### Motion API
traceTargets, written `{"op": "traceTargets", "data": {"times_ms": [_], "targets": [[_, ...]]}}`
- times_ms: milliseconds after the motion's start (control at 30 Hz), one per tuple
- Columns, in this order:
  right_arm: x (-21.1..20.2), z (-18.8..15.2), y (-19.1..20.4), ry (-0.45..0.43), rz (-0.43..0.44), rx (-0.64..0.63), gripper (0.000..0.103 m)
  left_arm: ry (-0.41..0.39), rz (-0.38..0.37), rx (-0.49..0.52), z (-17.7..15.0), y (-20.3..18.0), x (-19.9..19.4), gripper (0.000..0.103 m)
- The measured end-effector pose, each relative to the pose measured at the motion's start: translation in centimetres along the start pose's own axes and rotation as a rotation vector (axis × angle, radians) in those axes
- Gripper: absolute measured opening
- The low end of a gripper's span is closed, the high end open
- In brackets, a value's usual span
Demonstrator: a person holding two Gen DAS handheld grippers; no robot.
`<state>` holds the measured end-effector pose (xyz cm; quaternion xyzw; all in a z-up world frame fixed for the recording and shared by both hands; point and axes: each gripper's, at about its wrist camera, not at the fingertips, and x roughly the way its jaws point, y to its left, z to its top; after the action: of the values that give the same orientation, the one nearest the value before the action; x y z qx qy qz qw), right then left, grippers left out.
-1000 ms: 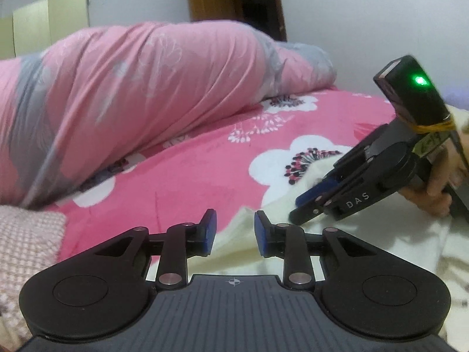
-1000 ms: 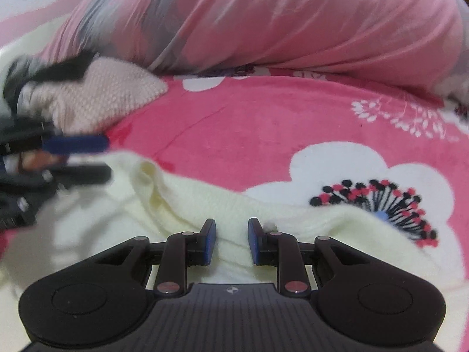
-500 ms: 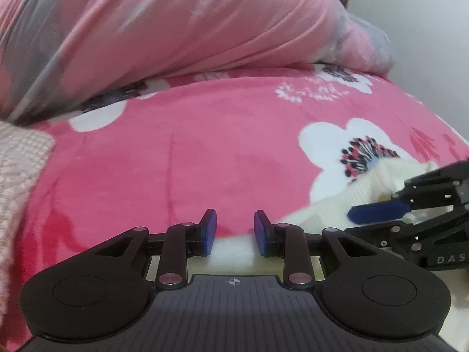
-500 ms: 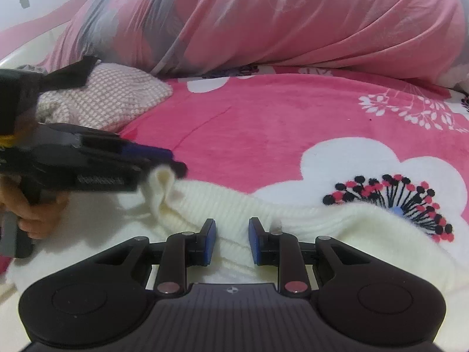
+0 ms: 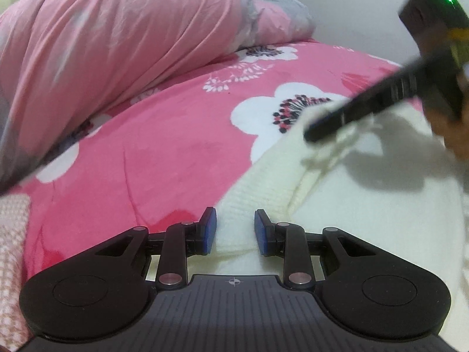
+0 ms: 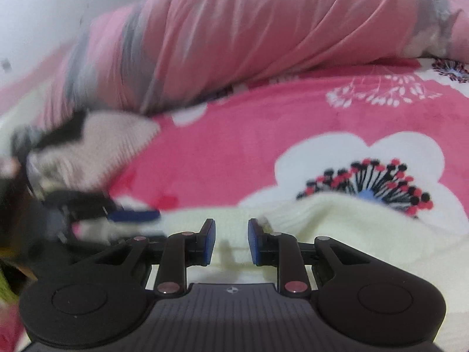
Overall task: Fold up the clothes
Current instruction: 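Open the left gripper while the right gripper presses the fleece fold flat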
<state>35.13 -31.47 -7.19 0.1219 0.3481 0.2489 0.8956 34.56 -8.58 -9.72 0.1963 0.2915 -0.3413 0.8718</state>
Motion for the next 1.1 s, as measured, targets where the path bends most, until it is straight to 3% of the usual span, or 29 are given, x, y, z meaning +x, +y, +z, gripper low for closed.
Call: {"op": "traceTargets", "data": {"times_ms": [100,200,367,533,700,967,1100], "targets": [[0.4,0.6,-0.2,0.024,-0.024,-0.022,0.025,0.003,0.032,0.042,-0.1,-0.3,0.3,0.028],[2.2,-0.3,-0.8,0.145,-0.102,-0.034,0.025,0.014,0.112,0.122,0.2,-1.3,0.9,0.030],[2.7,0.0,-1.9,0.125,-0.071,0.056,0.025,0.019,0.189,0.173,0.8,-1.2,2.2,0.032],[3.9,-0.4,-2.5,0.130,-0.036,0.119,0.025,0.009,0.194,0.153,0.7,-0.3,2.4,0.032],[2.1,-1.9,-2.7,0.165,-0.019,0.118,0.022,-0.036,0.186,0.230,-1.0,-0.5,1.0,0.032],[2.0,-2.2,-3.0,0.147,-0.011,0.144,0.022,-0.120,0.209,0.047,0.1,1.3,-1.9,0.032],[1.9,-2.4,-3.0,0.133,-0.012,0.140,0.022,-0.145,0.135,-0.094,2.2,2.4,-2.3,0.033]]}}
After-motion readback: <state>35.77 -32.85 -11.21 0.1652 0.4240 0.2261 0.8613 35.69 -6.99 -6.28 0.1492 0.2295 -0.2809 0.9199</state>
